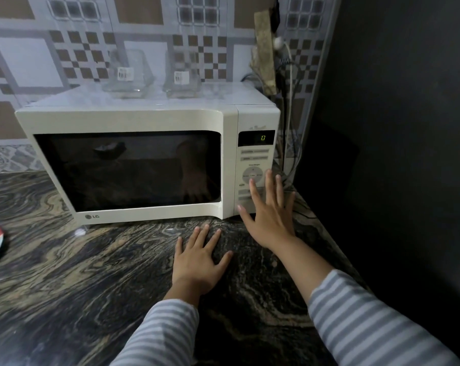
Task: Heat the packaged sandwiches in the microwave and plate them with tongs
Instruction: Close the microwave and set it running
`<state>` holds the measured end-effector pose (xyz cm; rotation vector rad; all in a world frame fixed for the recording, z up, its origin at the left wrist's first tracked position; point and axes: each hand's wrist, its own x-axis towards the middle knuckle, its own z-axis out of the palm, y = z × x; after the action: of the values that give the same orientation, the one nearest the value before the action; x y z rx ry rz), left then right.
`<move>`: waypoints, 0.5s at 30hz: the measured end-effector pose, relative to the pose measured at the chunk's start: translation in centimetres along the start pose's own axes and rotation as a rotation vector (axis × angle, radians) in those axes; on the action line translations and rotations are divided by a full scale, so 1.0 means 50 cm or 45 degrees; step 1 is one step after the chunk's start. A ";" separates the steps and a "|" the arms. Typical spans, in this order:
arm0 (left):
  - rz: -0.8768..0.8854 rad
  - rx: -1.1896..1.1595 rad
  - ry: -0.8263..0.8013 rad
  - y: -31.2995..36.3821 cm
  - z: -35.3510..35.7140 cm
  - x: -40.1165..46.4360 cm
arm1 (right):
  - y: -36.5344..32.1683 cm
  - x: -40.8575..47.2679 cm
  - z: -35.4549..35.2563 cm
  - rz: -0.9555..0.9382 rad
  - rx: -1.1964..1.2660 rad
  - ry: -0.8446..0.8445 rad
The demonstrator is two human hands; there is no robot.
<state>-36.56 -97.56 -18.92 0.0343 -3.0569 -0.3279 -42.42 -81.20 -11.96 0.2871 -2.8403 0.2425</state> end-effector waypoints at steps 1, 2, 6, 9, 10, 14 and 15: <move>0.001 0.001 0.002 0.000 -0.001 0.000 | -0.002 0.004 -0.001 0.009 0.013 -0.008; 0.001 0.003 0.003 0.000 -0.001 0.001 | -0.004 0.007 0.000 0.016 0.025 -0.015; -0.004 0.001 0.012 -0.001 0.001 0.004 | -0.009 0.011 -0.002 0.037 0.056 -0.017; -0.008 0.000 0.017 -0.002 0.004 0.004 | -0.011 0.012 -0.005 0.047 0.040 -0.002; -0.008 -0.001 0.016 -0.002 0.004 0.004 | -0.012 0.012 -0.005 0.048 0.020 0.001; -0.001 -0.002 0.021 -0.002 0.003 0.005 | -0.013 0.010 -0.010 0.052 -0.033 -0.003; -0.001 -0.004 0.021 -0.002 0.003 0.005 | -0.013 0.010 -0.013 0.052 -0.036 -0.009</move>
<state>-36.80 -97.65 -19.05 0.0377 -3.0397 -0.3309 -42.58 -81.78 -11.10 0.2243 -2.8562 0.2093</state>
